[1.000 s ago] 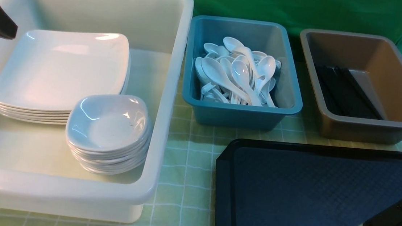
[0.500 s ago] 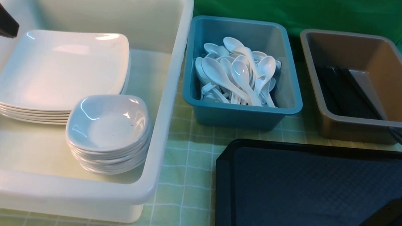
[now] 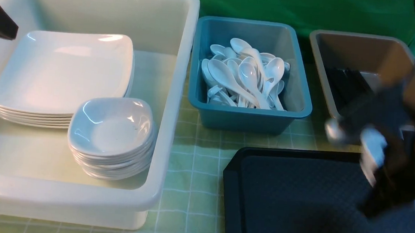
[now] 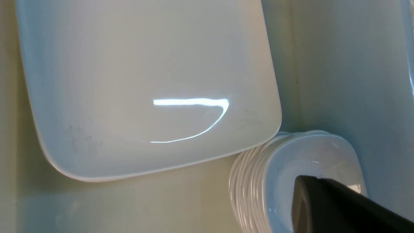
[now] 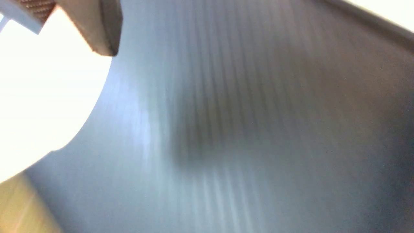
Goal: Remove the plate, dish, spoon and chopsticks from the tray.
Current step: Use the right arm to put the small plate into the large storage box on the left
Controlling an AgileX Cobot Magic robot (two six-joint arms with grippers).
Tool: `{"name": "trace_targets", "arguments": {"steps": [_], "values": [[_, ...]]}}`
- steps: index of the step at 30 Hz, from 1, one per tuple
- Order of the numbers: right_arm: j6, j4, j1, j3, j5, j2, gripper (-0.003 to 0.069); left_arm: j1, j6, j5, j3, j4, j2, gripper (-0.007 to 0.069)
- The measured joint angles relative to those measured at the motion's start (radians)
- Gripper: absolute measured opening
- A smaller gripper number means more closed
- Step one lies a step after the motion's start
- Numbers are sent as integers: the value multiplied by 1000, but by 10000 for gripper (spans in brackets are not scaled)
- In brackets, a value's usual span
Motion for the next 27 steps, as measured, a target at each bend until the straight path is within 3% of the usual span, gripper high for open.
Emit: {"name": "trace_targets", "arguments": {"steps": [4,7,11,20,27], "values": [[-29,1,147,-197,-97,61,22,0,0,-5,0,4,0,-13],[-107,2,263,-350,-215,199,22,0,-3,-7,0,4,0,-13],[-229,2,347,-461,-257,399,22,0,-29,-7,0,7,0,-13],[-581,-68,393,-617,-295,703,25,0,-46,-5,0,9,0,-13],[-662,-57,393,-639,-294,756,26,0,-46,-3,0,11,0,-13]]}}
